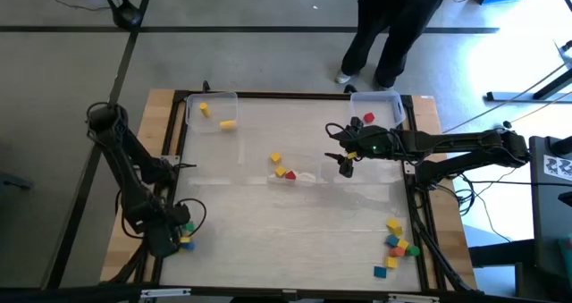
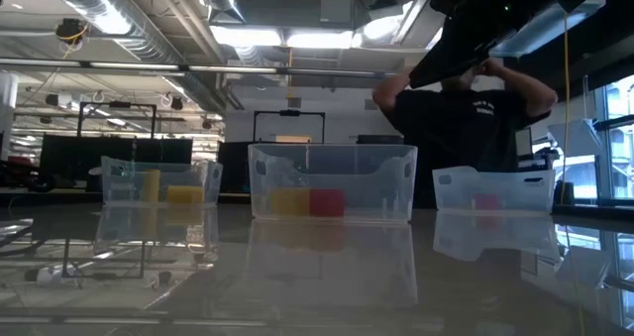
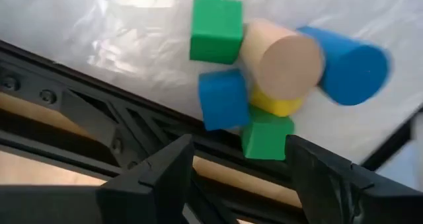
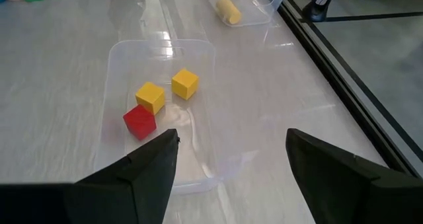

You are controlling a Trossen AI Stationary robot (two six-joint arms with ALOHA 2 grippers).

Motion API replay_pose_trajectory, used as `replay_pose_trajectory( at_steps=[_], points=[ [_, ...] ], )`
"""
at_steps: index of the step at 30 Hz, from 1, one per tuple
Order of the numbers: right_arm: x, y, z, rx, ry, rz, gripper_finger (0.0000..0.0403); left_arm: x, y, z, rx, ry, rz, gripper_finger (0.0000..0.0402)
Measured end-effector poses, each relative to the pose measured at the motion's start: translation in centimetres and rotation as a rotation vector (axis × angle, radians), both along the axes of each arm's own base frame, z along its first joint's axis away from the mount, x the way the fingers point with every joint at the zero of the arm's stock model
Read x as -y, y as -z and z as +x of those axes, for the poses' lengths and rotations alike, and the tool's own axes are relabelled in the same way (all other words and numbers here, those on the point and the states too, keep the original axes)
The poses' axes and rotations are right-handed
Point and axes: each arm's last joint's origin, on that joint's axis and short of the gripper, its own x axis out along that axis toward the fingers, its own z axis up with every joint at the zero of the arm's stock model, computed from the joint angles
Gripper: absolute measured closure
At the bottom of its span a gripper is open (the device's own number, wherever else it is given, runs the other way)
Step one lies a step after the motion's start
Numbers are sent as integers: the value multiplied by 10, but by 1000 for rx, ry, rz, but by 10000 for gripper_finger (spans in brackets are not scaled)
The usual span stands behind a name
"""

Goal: Sort blocks by size
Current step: Put the blue square block into the bottom transparent bin

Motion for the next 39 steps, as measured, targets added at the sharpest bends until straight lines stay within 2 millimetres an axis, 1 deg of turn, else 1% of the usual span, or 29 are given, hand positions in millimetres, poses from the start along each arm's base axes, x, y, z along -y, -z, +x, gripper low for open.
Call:
replay_pose_trajectory(
  at_steps=[11,15,23,30,33,36,39],
  points=[
    [0,0,0,0,0,0,123,10,19,3,-31,21,90,176],
    [0,0,0,0,0,0,123,14,25,6,-13,35,103,176],
    [0,0,0,0,0,0,123,17,35,8,-15,45,158,176],
    [0,0,0,-1,0,0,123,9,50,4,-37,-14,199,176],
    [0,0,0,-1,0,0,123,8,54,4,-29,-9,186,177],
    [0,0,0,-1,1,2,123,8,55,4,-27,12,179,193],
    [0,0,0,0,1,2,123,8,56,3,-29,31,177,228]
  ],
)
